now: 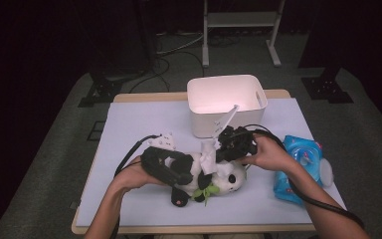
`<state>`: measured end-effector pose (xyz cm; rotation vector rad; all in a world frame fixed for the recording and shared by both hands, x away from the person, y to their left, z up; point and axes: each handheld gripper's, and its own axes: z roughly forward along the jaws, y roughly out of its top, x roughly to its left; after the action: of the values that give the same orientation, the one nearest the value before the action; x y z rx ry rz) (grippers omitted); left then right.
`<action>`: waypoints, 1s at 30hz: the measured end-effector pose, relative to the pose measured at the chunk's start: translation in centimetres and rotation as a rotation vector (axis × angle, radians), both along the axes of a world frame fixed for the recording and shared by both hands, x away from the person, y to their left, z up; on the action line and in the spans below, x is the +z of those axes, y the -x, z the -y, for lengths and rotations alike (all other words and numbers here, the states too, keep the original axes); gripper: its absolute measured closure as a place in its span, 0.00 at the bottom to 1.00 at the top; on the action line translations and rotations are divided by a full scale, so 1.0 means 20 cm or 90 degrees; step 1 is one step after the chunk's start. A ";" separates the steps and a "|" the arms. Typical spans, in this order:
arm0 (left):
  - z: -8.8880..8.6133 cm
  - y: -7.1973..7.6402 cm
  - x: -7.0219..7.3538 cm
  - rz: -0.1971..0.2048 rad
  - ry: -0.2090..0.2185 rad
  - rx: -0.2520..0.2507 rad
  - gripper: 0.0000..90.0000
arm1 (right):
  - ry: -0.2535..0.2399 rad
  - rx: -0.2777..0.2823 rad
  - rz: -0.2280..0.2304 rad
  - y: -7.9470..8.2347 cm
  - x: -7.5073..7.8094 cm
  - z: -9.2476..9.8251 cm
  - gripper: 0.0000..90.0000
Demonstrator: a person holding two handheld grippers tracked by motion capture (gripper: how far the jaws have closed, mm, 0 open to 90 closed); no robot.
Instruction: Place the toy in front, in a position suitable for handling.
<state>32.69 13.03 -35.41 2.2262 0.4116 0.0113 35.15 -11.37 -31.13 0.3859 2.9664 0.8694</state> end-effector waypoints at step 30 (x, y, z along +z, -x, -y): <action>-0.01 0.00 0.00 -0.001 -0.003 -0.007 0.19 | 0.040 0.007 -0.003 -0.03 0.02 -0.05 0.95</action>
<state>32.67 13.14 -35.31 2.2332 0.4010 0.0052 35.71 -10.34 -30.72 0.3690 2.9937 0.7760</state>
